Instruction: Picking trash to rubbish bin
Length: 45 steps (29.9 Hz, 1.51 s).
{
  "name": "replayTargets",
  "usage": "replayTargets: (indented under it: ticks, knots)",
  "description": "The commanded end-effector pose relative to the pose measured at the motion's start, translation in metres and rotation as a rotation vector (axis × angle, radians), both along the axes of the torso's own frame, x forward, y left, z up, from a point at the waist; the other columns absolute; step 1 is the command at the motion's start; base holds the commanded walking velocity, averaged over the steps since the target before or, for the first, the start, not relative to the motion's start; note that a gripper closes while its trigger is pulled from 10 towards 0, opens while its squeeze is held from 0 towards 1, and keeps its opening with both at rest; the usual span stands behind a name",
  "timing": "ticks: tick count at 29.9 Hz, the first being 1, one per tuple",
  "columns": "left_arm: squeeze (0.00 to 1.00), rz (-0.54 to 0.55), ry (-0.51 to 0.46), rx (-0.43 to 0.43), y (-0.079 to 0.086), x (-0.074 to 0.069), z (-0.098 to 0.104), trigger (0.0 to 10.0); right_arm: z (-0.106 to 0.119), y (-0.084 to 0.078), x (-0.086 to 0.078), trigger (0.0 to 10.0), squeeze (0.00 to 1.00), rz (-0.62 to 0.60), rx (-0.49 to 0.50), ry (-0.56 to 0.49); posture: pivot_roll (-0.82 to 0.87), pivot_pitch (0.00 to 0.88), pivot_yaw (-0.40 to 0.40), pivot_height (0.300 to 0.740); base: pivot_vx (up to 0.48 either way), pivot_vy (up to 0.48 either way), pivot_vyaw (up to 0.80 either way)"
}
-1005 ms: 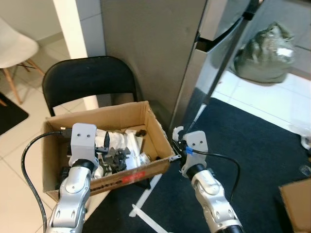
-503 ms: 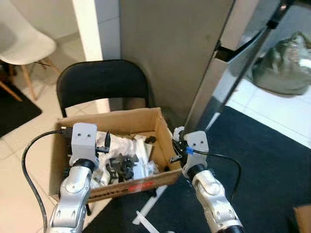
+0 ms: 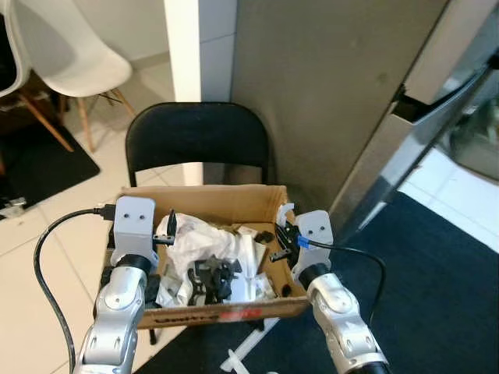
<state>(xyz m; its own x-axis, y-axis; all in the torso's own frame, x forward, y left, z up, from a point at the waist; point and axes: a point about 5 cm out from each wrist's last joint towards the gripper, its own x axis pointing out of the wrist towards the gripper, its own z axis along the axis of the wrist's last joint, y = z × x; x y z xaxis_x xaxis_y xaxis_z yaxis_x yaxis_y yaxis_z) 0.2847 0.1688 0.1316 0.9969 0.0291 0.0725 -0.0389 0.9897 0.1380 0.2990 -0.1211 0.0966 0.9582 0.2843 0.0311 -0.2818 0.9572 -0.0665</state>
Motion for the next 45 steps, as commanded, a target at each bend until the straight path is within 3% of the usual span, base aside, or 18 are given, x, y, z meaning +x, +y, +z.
replayTargets:
  ticks: [1,15,23,27,33,45]
  knots:
    - [0.00,-0.002,0.020,0.004,-0.001,-0.002,-0.004,10.0,-0.003,-0.001,-0.002,10.0,0.00,-0.006,-0.001,0.013,0.01,0.135,-0.064,0.740,0.259,0.000,0.41]
    - [0.00,-0.008,0.027,0.006,-0.002,-0.002,-0.005,10.0,-0.005,-0.003,-0.001,10.0,0.00,-0.011,0.022,0.026,0.01,0.129,-0.065,0.740,0.199,0.000,0.09]
    - [0.00,-0.171,0.189,0.010,-0.018,-0.007,-0.031,10.0,-0.021,0.011,0.004,10.0,0.00,0.135,-0.064,0.126,0.02,0.112,-0.076,0.740,0.000,0.000,0.00]
    - [0.00,-0.265,0.251,0.069,-0.023,-0.013,-0.040,10.0,-0.027,0.012,0.009,10.0,0.00,0.147,-0.055,0.152,0.02,0.106,-0.078,0.740,0.000,0.000,0.00]
    - [0.00,-0.269,0.310,0.099,-0.012,-0.021,-0.048,10.0,-0.028,0.015,0.016,10.0,0.00,0.167,-0.083,0.166,0.03,0.097,-0.086,0.740,0.000,0.000,0.00]
    - [0.00,-0.222,0.316,0.120,-0.005,-0.024,-0.048,10.0,-0.032,0.015,0.023,10.0,0.00,0.183,-0.150,0.176,0.04,0.091,-0.090,0.740,0.000,0.000,0.00]
